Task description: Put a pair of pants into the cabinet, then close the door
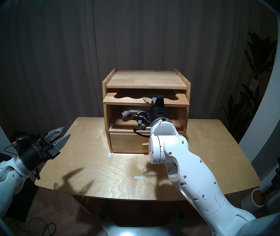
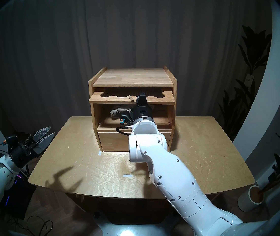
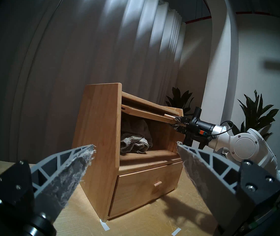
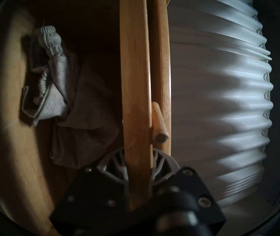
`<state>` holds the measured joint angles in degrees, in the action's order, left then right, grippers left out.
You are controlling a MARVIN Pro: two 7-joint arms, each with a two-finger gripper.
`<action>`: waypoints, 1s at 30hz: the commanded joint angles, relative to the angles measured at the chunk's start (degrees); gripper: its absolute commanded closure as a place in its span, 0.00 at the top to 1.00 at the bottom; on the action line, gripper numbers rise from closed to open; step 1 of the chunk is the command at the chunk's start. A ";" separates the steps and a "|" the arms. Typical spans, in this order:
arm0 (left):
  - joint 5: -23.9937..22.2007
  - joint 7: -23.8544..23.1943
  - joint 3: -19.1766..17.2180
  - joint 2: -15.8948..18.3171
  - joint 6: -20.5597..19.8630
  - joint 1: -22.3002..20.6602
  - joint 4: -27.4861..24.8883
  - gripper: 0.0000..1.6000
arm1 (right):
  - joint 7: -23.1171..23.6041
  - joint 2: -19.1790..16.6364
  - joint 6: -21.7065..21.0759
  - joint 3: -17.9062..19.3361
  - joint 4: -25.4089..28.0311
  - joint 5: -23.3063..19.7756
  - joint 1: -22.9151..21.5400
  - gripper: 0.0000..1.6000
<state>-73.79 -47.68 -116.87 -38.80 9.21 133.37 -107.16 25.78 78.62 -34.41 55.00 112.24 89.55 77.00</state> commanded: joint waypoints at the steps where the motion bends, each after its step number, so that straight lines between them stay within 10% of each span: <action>1: -0.05 0.02 -0.65 0.03 0.18 -0.23 -0.27 1.00 | 1.59 -3.72 -2.18 1.19 0.34 2.03 4.83 0.00; 30: -0.06 -0.01 -0.62 0.03 0.18 -0.26 -0.25 1.00 | -5.71 -12.95 -1.92 7.86 2.21 3.78 11.29 0.00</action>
<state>-73.79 -47.71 -116.86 -38.80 9.21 133.34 -107.13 18.94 70.33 -35.07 61.07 114.06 93.35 82.81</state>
